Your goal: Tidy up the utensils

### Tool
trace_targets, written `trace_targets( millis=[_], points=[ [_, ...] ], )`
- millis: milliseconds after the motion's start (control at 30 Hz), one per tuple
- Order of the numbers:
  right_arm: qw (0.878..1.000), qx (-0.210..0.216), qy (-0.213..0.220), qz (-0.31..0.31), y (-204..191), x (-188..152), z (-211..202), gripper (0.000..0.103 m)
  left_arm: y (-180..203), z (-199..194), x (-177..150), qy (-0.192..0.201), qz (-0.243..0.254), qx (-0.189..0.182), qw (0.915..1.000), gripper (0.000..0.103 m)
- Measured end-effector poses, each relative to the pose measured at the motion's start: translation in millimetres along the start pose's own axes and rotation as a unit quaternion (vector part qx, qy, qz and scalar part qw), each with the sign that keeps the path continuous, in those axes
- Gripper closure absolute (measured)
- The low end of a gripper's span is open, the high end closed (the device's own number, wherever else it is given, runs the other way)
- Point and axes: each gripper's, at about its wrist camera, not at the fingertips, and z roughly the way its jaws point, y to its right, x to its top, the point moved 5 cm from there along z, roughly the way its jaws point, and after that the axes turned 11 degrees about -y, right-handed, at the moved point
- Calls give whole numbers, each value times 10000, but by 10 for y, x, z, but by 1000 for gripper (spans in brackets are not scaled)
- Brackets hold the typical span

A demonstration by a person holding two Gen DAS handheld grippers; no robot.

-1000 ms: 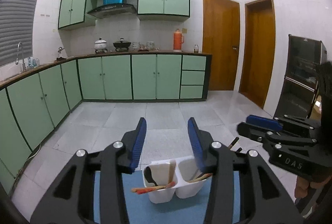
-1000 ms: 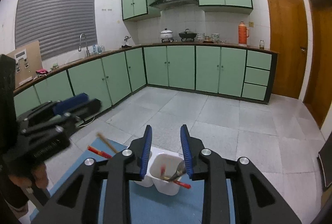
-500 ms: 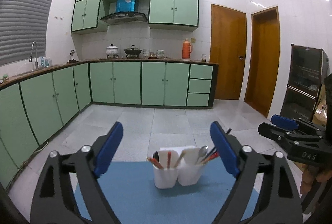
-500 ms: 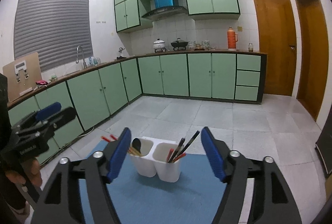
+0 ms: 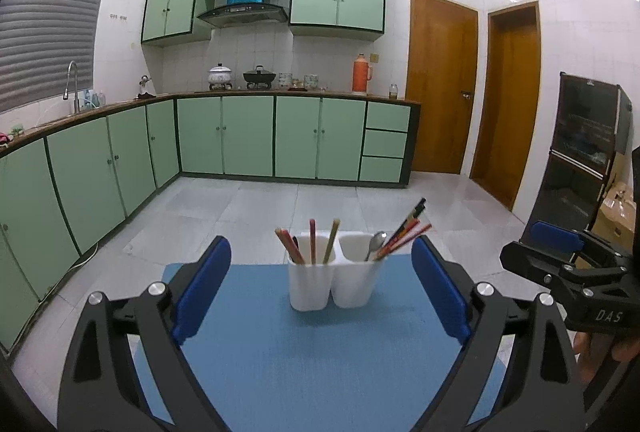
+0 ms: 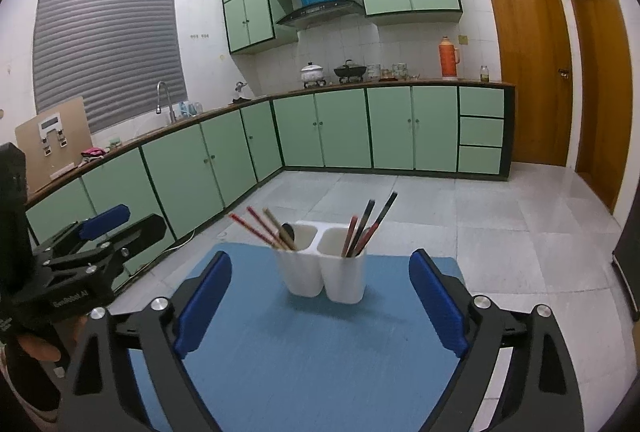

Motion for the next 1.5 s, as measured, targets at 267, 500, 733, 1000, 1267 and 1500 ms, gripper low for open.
trace_targets(
  millis=[267,500,733,1000,1267,1500],
  points=[
    [9999,118,-73,49,-63,-205,-99,10,87,-110,-223,-166,183,24,9997,13],
    [9997,168,-152,62,-96,-320,-154,6,126,-168,-329,-252,262,63,9993,11],
    [9997,141,-193,46,-114,-368,-163,6,123,-195,-405,-265,277,55,9992,11],
    [9996,144,-220,54,-110,-430,-181,6,165,-216,-457,-274,253,31,9993,11],
    [9997,147,-173,52,-117,-449,-182,6,164,-219,-456,-248,239,19,9994,11],
    [9997,131,-170,72,-121,-468,-159,6,167,-211,-476,-248,228,11,9994,11]
  ],
)
